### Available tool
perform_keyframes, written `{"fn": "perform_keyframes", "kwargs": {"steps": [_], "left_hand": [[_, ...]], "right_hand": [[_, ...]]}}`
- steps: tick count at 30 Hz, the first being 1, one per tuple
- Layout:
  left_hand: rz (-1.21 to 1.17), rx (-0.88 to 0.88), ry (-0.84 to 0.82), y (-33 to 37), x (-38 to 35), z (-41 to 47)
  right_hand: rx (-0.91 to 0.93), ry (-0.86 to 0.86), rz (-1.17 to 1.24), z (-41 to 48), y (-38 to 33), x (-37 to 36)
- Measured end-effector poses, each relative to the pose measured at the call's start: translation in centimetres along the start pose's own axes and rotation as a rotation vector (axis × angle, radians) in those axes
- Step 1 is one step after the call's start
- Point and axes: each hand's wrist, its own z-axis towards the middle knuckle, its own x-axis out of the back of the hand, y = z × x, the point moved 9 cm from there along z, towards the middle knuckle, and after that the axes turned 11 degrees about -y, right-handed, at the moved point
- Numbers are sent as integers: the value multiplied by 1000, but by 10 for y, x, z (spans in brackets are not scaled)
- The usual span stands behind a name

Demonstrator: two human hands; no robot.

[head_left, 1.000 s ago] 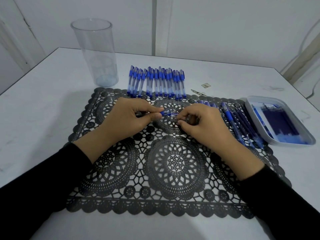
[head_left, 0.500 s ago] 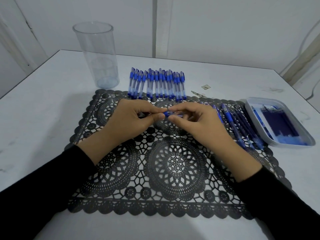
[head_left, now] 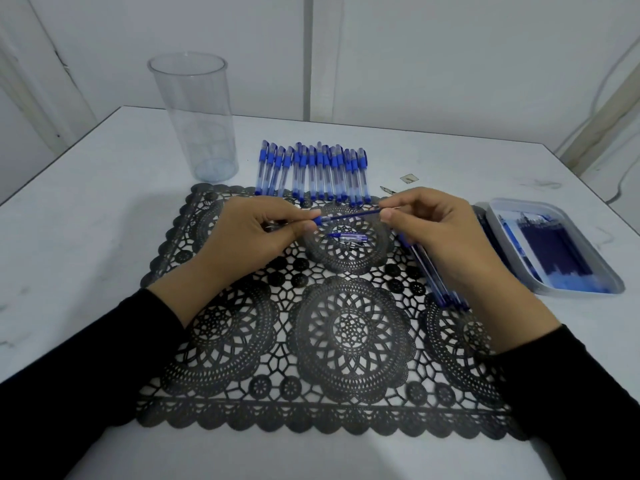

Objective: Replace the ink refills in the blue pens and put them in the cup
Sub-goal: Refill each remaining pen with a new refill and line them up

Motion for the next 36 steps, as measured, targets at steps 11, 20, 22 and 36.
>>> {"fn": "perform_keyframes", "kwargs": {"steps": [11,20,22,36], "left_hand": [[32,6,28,-11,10,0],[55,-58,8,10,-9,14],[43,-74,8,19,-19,19],[-27,-5,-70,47,-113,78]], "right_hand": [[73,153,372,-5,-5,43],[30,212,458,-9,-8,57],[-16,232,398,-13,-9,68],[-414,478,-551,-40,23,135]]}}
